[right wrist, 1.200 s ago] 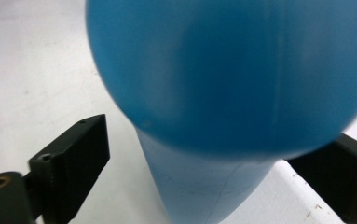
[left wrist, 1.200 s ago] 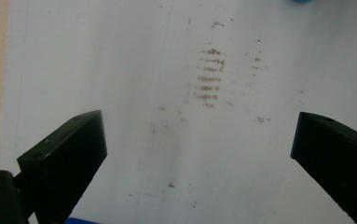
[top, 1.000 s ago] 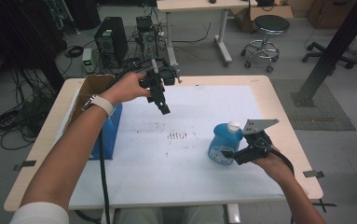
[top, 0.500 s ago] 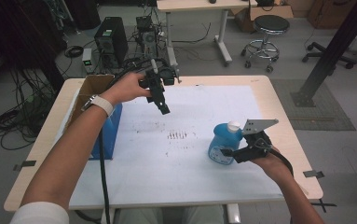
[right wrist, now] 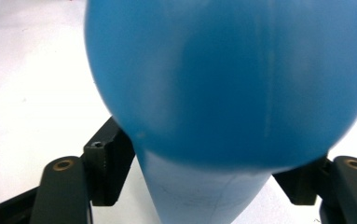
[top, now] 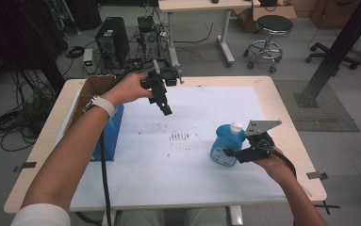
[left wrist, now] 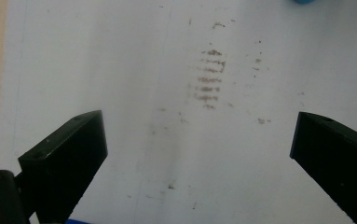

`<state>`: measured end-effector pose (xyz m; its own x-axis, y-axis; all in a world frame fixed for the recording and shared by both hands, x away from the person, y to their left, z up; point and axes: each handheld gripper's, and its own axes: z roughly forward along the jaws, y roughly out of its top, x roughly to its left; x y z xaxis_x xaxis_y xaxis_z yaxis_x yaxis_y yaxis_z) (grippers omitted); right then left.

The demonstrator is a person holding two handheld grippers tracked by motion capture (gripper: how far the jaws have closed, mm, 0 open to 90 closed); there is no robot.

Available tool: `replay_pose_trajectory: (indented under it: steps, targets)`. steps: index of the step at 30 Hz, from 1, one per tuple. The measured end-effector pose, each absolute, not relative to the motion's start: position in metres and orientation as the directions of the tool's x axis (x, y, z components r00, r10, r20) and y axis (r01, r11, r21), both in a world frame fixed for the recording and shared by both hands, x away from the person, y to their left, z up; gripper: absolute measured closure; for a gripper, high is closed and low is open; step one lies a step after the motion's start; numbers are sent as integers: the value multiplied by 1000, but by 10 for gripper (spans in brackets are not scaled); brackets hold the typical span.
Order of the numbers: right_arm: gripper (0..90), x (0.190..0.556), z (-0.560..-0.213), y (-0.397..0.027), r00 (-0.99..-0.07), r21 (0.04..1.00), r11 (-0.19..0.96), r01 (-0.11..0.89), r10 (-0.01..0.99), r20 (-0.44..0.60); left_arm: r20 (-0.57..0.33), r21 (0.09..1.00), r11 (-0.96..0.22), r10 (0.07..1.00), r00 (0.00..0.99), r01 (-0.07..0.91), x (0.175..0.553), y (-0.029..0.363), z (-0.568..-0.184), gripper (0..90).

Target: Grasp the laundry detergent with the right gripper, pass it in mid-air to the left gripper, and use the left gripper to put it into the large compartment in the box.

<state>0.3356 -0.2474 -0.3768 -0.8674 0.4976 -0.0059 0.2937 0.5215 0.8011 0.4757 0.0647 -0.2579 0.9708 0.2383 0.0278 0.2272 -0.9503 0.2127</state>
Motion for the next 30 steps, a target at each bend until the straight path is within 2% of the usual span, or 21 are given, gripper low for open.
replay_pose_trajectory:
  steps: [7, 22, 30]
  targets:
    - [419, 335, -377, -245, -874, 801, 530, 279, 485, -17, 29, 210, -951, 239, 971, 228, 476, 64, -258, 43]
    - [454, 336, -372, -246, -880, 797, 531, 287, 475, 1, 31, 218, -949, 240, 970, 228, 474, 65, -255, 44]
    - [457, 333, -336, -252, -886, 831, 493, 260, 464, 2, 46, 243, -948, 224, 974, 206, 458, 62, -242, 43]
